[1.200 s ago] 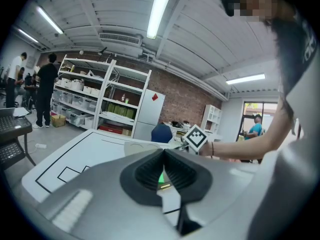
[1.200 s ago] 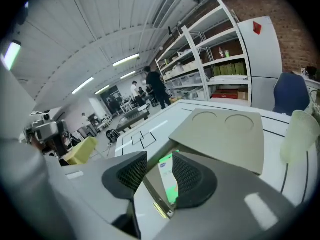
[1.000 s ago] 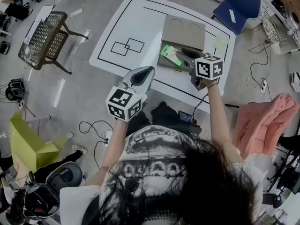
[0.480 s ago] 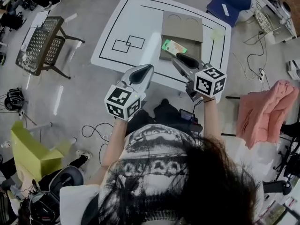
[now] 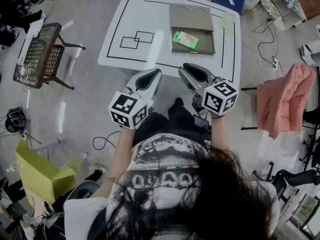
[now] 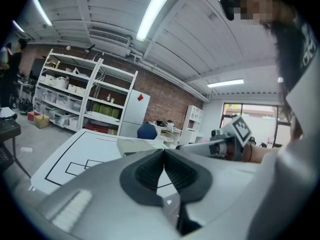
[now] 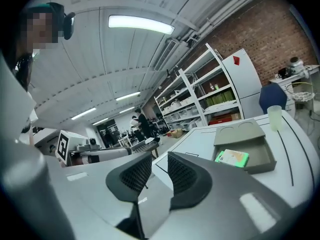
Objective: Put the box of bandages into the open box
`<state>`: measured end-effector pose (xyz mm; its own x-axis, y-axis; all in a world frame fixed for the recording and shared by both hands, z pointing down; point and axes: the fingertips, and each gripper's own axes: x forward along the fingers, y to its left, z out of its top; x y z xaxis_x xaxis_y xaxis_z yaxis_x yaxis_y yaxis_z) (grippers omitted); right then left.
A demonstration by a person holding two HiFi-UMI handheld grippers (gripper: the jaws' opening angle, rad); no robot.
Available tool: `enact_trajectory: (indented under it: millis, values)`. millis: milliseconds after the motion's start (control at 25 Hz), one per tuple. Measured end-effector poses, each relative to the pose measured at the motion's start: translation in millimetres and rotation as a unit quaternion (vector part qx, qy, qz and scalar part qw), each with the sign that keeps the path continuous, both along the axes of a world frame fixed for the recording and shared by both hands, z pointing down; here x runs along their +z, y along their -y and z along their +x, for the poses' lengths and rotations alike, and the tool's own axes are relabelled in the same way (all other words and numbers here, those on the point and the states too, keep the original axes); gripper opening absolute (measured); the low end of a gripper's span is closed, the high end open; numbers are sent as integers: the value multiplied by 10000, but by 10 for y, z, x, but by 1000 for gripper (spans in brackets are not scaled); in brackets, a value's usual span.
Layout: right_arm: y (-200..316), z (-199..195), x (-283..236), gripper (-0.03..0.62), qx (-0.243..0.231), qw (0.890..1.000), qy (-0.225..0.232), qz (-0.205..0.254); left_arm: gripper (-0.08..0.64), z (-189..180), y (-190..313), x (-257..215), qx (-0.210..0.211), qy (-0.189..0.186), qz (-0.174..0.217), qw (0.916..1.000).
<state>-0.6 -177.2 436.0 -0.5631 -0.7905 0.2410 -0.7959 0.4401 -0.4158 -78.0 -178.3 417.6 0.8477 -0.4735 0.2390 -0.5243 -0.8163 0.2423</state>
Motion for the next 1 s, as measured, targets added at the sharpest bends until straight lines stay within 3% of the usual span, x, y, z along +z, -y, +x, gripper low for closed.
enact_trajectory:
  millis: [240,560,1000]
  values:
    - [-356,-174,41,91,261,9996,-32,-132,0,-137,-226,98,192,-78,-186,9996]
    - [-649,-128,-33,69,303,9994,-122,-87,0,-54,-488,29,318,-203,-146,9992]
    - [-1108,170,-66,14,48,9999,91,-46,0,230,-886,-74,-121,-177,-86,9997]
